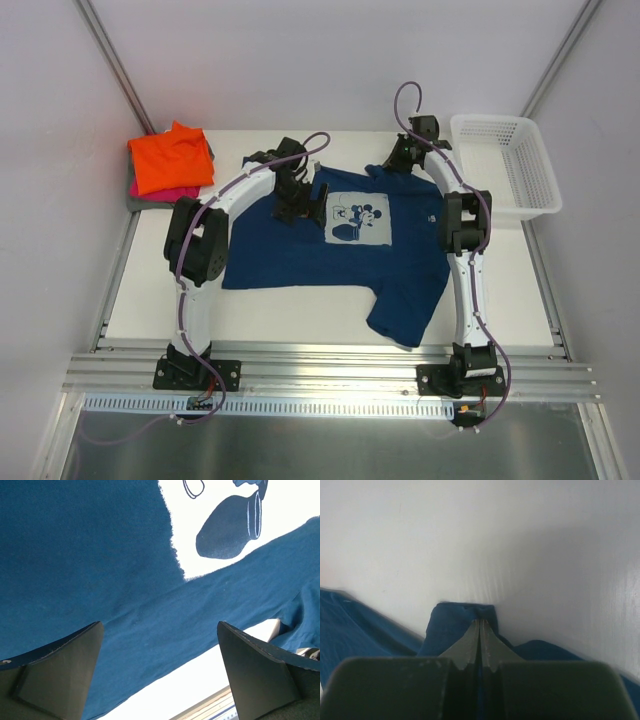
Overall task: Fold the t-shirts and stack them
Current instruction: Flatten out the tshirt
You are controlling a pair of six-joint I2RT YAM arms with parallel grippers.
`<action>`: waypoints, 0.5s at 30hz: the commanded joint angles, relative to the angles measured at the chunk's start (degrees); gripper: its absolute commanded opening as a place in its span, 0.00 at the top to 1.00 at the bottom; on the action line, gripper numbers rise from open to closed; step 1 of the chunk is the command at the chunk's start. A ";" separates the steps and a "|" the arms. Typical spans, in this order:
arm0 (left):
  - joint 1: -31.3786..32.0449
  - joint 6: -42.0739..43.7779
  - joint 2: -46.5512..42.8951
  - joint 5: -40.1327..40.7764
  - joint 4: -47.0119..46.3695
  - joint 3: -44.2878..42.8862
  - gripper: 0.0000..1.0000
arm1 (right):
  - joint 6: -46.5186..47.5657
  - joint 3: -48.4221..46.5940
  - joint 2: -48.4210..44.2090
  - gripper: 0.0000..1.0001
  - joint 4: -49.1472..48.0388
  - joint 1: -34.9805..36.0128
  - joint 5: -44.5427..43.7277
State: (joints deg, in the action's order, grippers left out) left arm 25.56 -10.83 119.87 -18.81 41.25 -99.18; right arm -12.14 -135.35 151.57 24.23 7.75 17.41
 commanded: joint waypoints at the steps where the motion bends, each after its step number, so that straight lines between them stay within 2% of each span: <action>1: 0.45 1.34 -4.38 1.49 0.76 -1.46 0.01 | 1.59 -2.37 -0.57 0.99 1.53 -0.28 -2.98; 15: 0.45 0.81 -4.74 0.88 0.76 -0.58 0.01 | 7.04 -7.90 0.13 0.99 -1.46 -4.49 -10.73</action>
State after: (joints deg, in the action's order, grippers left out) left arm 25.56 -10.48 118.41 -17.63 41.25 -99.18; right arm -7.35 -139.02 151.61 24.25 4.03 9.41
